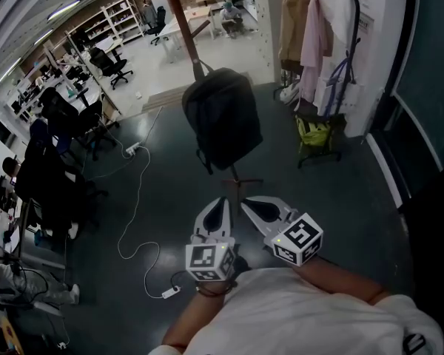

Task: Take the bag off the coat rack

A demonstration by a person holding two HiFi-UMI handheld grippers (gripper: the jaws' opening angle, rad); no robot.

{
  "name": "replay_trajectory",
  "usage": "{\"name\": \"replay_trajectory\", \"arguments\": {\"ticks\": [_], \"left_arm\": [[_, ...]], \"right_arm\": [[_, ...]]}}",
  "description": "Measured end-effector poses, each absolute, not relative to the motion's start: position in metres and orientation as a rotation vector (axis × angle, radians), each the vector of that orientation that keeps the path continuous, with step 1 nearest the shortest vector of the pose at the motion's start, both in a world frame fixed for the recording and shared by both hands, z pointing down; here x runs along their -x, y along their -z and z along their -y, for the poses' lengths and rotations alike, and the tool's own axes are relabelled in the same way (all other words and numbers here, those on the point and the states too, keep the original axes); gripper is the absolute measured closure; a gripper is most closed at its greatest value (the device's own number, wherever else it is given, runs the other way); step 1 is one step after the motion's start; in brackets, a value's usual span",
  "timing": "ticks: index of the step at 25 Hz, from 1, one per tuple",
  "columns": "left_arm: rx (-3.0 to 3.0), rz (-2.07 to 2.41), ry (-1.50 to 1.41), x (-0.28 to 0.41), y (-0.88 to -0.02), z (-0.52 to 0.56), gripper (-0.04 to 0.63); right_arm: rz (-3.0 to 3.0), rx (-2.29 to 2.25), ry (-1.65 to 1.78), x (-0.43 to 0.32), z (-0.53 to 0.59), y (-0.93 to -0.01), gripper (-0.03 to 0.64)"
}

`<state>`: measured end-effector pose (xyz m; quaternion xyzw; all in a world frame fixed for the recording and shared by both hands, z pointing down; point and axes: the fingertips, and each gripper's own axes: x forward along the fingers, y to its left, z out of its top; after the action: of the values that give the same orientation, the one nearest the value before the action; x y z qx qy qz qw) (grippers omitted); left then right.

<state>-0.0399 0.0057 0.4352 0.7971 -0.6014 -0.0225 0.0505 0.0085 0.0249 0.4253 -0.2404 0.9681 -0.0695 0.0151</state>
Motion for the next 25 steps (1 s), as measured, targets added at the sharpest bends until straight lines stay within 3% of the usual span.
{"name": "replay_trajectory", "arguments": {"ticks": [25], "left_arm": [[-2.508,1.655,0.060,0.125,-0.438,0.107,0.594]], "right_arm": [[-2.983,0.831,0.239,0.089,0.085,-0.421,0.629]]}}
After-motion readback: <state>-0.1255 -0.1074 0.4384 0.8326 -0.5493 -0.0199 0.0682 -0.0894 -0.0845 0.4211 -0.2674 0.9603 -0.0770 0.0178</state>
